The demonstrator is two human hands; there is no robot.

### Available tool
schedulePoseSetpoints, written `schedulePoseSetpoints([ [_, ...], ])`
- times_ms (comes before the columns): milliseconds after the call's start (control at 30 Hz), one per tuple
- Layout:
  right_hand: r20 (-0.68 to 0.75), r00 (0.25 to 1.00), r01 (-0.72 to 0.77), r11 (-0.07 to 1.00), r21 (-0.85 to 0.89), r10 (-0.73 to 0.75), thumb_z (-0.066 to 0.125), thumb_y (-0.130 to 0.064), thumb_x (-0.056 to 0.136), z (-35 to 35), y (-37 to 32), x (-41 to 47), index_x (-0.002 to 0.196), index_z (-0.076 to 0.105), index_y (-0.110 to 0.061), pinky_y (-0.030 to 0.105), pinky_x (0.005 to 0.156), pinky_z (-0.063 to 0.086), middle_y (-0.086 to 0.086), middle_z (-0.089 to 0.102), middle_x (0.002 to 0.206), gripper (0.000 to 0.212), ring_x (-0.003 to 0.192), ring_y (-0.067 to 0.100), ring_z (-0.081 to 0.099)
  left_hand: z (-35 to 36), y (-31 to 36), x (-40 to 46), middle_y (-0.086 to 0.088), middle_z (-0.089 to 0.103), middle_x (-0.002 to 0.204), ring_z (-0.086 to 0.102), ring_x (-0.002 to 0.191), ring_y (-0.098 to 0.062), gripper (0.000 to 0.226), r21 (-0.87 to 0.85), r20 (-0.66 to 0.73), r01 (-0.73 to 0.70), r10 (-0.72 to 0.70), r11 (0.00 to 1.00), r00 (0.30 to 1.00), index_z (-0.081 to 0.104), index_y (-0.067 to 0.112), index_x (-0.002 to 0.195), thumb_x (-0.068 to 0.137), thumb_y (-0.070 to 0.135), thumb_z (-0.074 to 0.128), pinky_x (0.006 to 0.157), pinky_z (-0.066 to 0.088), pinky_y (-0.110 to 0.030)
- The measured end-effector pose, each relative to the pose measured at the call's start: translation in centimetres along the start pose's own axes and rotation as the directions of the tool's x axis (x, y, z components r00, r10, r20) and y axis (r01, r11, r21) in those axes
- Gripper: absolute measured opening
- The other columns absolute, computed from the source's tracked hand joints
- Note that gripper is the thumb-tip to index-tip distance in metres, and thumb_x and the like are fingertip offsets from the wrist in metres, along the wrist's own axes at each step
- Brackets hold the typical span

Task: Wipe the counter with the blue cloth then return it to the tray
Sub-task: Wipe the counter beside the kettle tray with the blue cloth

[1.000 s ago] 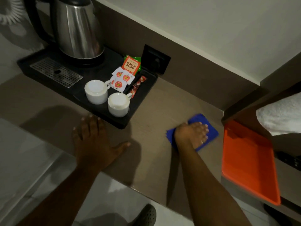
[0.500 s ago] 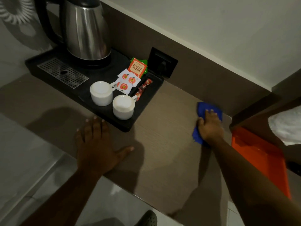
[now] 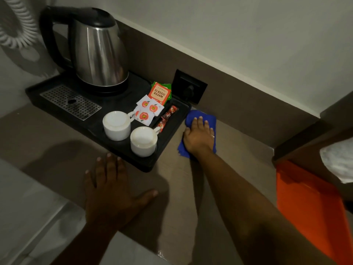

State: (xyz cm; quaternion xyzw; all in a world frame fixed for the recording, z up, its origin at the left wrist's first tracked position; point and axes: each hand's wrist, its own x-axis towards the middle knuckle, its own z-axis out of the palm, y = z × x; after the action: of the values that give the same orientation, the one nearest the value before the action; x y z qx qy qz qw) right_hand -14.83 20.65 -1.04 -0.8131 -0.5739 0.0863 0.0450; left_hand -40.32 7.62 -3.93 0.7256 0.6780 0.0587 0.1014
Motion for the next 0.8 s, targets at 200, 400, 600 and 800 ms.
schedulePoseSetpoints([
  [200, -0.023, 0.991, 0.129, 0.991, 0.020, -0.129, 0.029, -0.051, 0.096, -1.4, 10.3, -10.5, 0.150, 0.019, -0.023, 0.045, 0.119, 0.012, 0.003, 0.017, 0.160, 0.061, 0.147, 0.021, 0.013, -0.7, 0.1, -0.1, -0.026, 0.022, 0.161, 0.018, 0.147, -0.045, 0.136, 0.008, 0.008, -0.023, 0.023, 1.000, 1.000, 0.024, 0.004, 0.151, 0.058, 0.103, 0.025, 0.115, 0.019, -0.068],
  [400, -0.126, 0.898, -0.416, 0.907, 0.069, 0.422, 0.032, -0.041, 0.097, -0.6, 8.2, -15.7, 0.149, 0.020, -0.006, 0.050, 0.118, 0.016, 0.017, 0.019, 0.159, 0.064, 0.146, 0.033, 0.016, -0.5, -0.2, -0.1, -0.031, 0.028, 0.155, 0.023, 0.142, -0.050, 0.131, 0.012, -0.003, -0.061, 0.061, 0.998, 0.998, 0.032, 0.000, 0.145, 0.061, 0.100, 0.028, 0.110, 0.022, -0.072],
  [600, -0.088, 0.994, 0.075, 0.996, 0.048, -0.071, 0.022, -0.049, 0.097, 2.7, 1.5, -21.4, 0.151, 0.017, -0.018, 0.041, 0.118, 0.001, 0.004, 0.011, 0.161, 0.062, 0.149, 0.023, 0.004, -1.6, 0.0, -0.4, -0.034, 0.037, 0.150, 0.035, 0.136, -0.053, 0.128, 0.052, 0.026, -0.099, 0.098, 0.994, 0.995, 0.039, -0.004, 0.141, 0.066, 0.098, 0.028, 0.106, 0.031, -0.071],
  [800, -0.062, 0.997, -0.044, 0.990, 0.134, 0.053, 0.038, -0.015, 0.098, 1.6, 6.1, -26.1, 0.151, 0.019, -0.016, 0.038, 0.118, -0.002, 0.004, 0.013, 0.161, 0.056, 0.149, 0.024, 0.006, -4.2, -0.6, -5.7, -0.041, 0.043, 0.142, 0.044, 0.129, -0.056, 0.114, 0.073, 0.171, -0.216, 0.202, 0.974, 0.964, 0.050, -0.012, 0.133, 0.080, 0.084, 0.018, 0.102, 0.035, -0.068],
])
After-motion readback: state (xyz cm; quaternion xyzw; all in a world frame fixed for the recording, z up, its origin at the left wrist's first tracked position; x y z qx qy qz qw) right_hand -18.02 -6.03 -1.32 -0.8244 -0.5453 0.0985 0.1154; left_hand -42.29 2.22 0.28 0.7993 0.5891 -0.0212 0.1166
